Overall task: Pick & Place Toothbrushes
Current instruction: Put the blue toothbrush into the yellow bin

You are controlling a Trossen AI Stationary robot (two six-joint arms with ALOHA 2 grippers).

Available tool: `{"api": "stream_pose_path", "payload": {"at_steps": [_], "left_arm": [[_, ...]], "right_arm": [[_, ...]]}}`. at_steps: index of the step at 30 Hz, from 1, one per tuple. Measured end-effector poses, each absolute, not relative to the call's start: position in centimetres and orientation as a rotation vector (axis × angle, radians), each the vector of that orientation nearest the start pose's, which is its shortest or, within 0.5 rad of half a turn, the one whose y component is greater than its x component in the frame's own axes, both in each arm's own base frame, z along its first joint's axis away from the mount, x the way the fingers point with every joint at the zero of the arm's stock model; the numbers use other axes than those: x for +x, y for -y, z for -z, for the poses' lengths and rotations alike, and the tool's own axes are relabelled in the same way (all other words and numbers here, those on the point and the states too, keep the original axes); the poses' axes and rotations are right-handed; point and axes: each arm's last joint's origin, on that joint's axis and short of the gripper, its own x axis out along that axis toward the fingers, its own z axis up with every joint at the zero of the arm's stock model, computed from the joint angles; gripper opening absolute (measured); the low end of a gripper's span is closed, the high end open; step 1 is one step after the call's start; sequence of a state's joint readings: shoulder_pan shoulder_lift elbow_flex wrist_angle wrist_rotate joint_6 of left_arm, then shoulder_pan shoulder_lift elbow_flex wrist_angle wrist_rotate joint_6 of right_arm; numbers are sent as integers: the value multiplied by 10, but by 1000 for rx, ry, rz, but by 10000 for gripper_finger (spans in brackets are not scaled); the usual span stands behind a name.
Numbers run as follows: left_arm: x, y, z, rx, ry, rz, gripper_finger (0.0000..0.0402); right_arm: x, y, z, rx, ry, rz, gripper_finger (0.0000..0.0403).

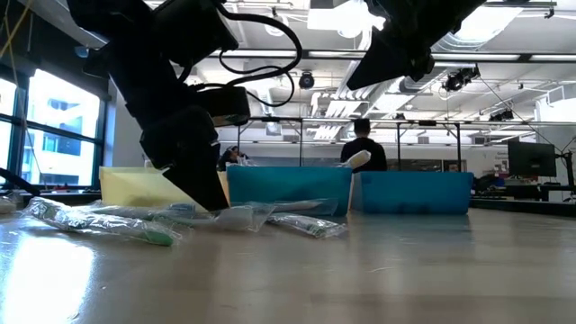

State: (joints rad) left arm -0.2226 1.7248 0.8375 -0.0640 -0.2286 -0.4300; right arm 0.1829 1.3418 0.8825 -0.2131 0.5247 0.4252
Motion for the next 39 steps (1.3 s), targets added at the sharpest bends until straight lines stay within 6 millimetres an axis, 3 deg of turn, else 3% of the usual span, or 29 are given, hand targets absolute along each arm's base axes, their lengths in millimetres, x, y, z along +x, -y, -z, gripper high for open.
{"api": "stream_pose_path", "payload": {"at_steps": [6, 15, 28, 39], "left_arm": [[311, 64, -134, -194, -909, -189, 10], [307, 63, -143, -177, -902, -174, 6], [291, 57, -206, -139, -688, -180, 5], [241, 41, -269, -70, -541, -327, 4]], "right_arm": [[277, -36, -248, 173, -550, 455, 4], [276, -38, -247, 167, -563, 443, 4], [274, -46, -247, 154, -570, 420, 4], [273, -45, -245, 147, -584, 424, 4]]}}
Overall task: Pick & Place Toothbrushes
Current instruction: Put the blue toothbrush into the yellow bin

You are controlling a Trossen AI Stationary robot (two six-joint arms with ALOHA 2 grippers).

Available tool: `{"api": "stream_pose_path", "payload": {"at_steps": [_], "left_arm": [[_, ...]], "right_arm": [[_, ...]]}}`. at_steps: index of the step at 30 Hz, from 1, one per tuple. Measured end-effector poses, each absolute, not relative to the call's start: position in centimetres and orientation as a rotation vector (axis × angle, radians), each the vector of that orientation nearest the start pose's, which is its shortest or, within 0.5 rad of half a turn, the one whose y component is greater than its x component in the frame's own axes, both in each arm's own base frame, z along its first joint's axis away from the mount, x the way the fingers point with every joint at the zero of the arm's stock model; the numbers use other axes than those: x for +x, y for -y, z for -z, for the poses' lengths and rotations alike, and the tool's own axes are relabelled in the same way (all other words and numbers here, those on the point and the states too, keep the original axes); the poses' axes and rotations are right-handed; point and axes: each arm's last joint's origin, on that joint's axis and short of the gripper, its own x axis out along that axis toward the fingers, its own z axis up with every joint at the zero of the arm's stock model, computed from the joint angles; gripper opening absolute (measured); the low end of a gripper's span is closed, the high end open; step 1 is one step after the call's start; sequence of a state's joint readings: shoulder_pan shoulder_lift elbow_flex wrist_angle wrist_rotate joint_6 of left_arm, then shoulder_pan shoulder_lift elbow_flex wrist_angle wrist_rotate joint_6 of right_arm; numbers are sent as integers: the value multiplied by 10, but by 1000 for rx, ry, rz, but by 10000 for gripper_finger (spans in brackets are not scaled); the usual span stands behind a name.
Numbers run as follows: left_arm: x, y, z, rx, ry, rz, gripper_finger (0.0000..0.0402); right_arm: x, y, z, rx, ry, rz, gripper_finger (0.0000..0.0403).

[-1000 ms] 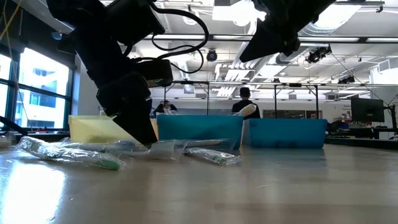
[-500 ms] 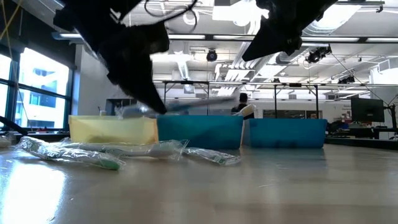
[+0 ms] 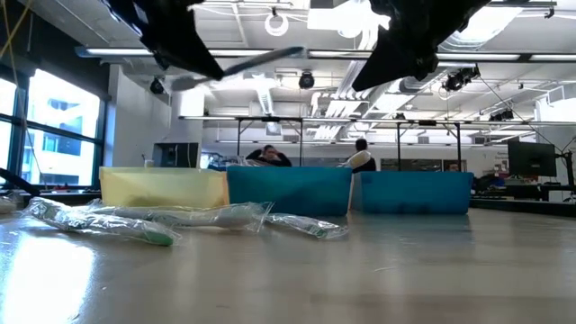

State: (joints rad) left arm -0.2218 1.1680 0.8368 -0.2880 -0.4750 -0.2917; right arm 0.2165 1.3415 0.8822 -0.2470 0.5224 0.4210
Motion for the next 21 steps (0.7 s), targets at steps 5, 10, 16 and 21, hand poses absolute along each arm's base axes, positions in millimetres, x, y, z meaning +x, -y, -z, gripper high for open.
{"api": "stream_pose_path", "payload": {"at_steps": [5, 10, 16, 21], "left_arm": [[214, 32, -285, -30, -523, -435, 4], [191, 23, -290, 13, -529, -587, 4], [175, 2, -286, -17, -598, -787, 4], [173, -20, -280, -40, -677, -879, 4]], "right_arm": [[273, -45, -245, 144, -589, 425, 4], [273, -45, -245, 140, -594, 429, 4], [273, -45, -245, 141, -593, 428, 4], [273, -45, -245, 141, -594, 429, 4]]}}
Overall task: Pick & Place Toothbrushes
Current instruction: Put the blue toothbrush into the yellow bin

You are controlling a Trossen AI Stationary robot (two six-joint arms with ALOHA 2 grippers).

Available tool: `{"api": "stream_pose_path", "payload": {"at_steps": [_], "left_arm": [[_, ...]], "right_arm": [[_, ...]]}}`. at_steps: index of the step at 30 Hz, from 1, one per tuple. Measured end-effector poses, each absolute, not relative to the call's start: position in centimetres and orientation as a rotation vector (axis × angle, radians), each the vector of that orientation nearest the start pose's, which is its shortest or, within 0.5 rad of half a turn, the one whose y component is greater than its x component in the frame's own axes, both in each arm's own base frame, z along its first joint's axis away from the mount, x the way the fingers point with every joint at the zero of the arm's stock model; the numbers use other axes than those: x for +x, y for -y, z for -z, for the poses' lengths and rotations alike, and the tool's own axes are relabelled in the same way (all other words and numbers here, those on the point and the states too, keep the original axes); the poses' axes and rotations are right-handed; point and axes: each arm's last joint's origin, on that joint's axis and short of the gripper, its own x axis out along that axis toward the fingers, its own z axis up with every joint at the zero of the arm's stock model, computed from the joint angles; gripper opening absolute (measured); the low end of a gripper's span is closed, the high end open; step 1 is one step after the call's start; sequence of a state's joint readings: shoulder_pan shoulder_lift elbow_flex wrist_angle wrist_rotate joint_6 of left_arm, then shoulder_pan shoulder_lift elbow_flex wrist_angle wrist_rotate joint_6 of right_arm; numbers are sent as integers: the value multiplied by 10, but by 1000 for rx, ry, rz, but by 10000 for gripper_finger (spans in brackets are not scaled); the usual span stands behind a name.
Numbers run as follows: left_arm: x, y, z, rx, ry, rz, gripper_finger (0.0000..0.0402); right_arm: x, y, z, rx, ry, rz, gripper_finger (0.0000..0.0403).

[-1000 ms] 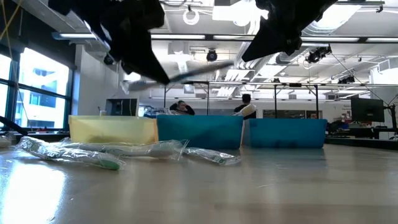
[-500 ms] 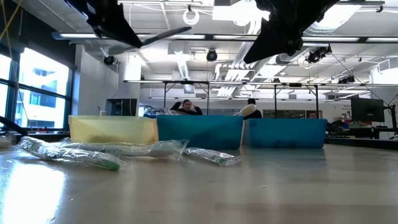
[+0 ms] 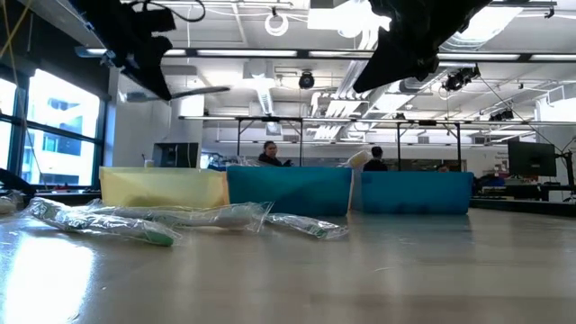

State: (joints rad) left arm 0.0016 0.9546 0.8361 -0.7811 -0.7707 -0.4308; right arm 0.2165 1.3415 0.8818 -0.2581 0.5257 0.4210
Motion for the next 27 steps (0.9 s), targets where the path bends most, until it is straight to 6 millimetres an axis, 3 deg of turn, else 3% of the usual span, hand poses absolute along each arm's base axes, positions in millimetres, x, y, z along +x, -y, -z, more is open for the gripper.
{"api": "stream_pose_path", "payload": {"at_steps": [15, 22, 27], "left_arm": [[181, -84, -260, -107, -811, -1139, 10], [203, -111, -236, -121, -864, -1190, 11], [208, -127, -213, -162, -984, -1196, 11]], "right_arm": [[272, -45, -244, 131, -602, 428, 4], [271, -45, -243, 122, -622, 431, 4], [271, -45, -243, 127, -621, 433, 4]]}}
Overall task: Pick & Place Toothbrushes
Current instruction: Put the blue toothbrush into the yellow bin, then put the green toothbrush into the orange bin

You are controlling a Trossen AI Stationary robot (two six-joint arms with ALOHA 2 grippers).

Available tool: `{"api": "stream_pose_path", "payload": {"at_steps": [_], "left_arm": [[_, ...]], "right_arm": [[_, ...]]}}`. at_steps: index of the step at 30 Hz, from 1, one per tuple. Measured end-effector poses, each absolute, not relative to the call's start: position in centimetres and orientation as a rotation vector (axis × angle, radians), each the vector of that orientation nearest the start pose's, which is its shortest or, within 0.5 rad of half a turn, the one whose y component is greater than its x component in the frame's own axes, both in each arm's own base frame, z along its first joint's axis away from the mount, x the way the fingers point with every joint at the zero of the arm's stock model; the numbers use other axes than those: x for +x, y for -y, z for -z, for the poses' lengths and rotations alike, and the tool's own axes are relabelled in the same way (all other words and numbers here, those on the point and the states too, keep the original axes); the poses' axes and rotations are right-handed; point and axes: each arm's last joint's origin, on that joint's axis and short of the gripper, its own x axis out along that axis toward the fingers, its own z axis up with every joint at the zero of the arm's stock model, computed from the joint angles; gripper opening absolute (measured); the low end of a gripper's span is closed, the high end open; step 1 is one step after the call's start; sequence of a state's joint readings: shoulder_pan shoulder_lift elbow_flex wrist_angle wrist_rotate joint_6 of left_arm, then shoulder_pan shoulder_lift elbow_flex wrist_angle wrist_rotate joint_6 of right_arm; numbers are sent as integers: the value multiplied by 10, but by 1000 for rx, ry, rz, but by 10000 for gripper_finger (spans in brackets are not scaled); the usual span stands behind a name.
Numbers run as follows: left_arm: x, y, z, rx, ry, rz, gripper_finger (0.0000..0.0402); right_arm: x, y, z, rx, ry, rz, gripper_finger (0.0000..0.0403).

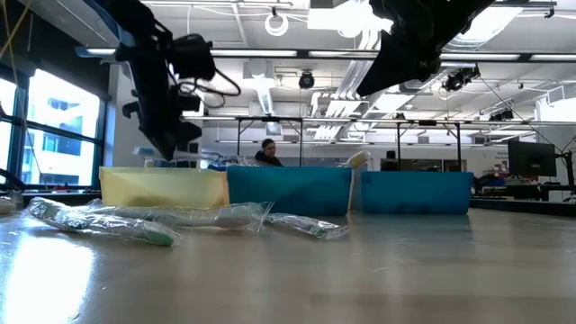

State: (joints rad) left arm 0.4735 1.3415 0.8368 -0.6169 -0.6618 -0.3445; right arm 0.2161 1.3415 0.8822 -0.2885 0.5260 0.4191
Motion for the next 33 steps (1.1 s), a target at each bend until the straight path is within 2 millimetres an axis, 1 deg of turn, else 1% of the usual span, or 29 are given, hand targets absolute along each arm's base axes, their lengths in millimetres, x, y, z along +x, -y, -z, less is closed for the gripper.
{"api": "stream_pose_path", "payload": {"at_steps": [5, 15, 18, 21, 29, 33], "left_arm": [[214, -138, -195, -237, -1039, -1151, 11], [226, -145, -172, -211, -1100, -1133, 12], [227, -145, -168, -208, -1120, -1122, 18], [227, -145, -167, -207, -1131, -1121, 35], [227, -145, -167, -210, -1126, -1119, 105], [227, -144, -167, -222, -1130, -1103, 126]], "right_arm": [[271, -45, -243, 129, -620, 434, 4], [271, -45, -243, 131, -620, 434, 4], [271, -45, -243, 133, -619, 435, 4], [271, -45, -243, 133, -619, 435, 4], [271, -45, -243, 136, -612, 434, 4], [271, -45, -243, 135, -612, 436, 4]]}}
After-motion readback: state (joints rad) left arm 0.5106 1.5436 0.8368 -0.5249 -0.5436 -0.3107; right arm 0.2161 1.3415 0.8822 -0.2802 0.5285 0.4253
